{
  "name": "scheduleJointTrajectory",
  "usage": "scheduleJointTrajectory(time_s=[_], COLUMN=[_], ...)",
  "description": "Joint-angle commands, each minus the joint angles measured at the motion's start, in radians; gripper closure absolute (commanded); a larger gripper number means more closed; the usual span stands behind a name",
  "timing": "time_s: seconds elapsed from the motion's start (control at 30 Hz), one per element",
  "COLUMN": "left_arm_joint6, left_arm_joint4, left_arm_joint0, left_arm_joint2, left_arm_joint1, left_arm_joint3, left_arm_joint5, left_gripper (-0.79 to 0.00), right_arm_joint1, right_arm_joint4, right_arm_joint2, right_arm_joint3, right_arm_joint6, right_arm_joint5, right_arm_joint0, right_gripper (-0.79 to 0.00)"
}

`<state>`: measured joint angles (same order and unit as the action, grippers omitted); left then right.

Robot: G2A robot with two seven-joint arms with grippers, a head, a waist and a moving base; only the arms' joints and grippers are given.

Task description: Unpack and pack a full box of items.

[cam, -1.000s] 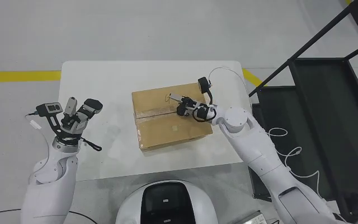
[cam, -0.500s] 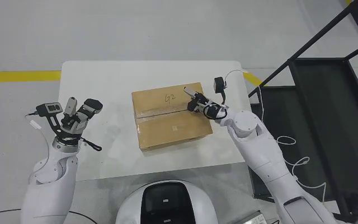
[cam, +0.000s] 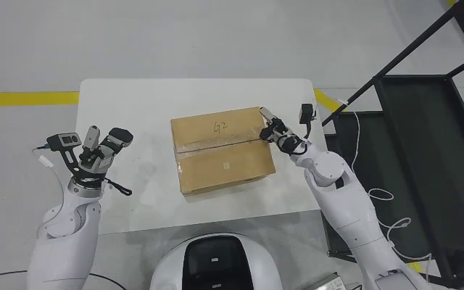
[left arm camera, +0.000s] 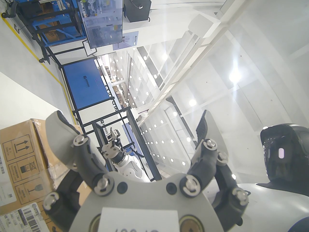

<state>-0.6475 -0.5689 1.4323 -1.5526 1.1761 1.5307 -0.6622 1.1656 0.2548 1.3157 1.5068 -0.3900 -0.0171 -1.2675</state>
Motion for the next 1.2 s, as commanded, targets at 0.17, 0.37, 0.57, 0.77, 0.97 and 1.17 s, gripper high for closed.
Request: scheduleJointTrajectory(time_s=[0.17, 0.37, 0.57, 0.77, 0.97, 1.17], left_arm_joint6=[0.0, 0.0, 0.0, 0.0, 0.0, 0.0], left_arm_joint4=[0.0, 0.0, 0.0, 0.0, 0.0, 0.0], left_arm_joint0=[0.0, 0.0, 0.0, 0.0, 0.0, 0.0], left_arm_joint2=[0.0, 0.0, 0.0, 0.0, 0.0, 0.0], left_arm_joint1=[0.0, 0.0, 0.0, 0.0, 0.0, 0.0], left_arm_joint3=[0.0, 0.0, 0.0, 0.0, 0.0, 0.0], left_arm_joint5=[0.0, 0.0, 0.0, 0.0, 0.0, 0.0], left_gripper=[-0.785, -0.785, -0.785, -0.784, -0.784, -0.785], right_arm_joint1=[-0.009, -0.012, -0.012, -0.012, -0.012, -0.012], right_arm_joint4=[0.014, 0.019, 0.017, 0.022, 0.021, 0.021], right_arm_joint2=[0.084, 0.127, 0.156, 0.158, 0.158, 0.158], right_arm_joint3=[0.039, 0.077, 0.082, 0.081, 0.081, 0.081], right_arm_joint6=[0.028, 0.059, 0.075, 0.072, 0.072, 0.072], right_arm_joint5=[-0.041, -0.087, -0.122, -0.128, -0.128, -0.128], right_arm_joint0=[-0.075, -0.13, -0.149, -0.15, -0.15, -0.15], right_gripper=[-0.785, -0.785, -0.785, -0.784, -0.785, -0.785])
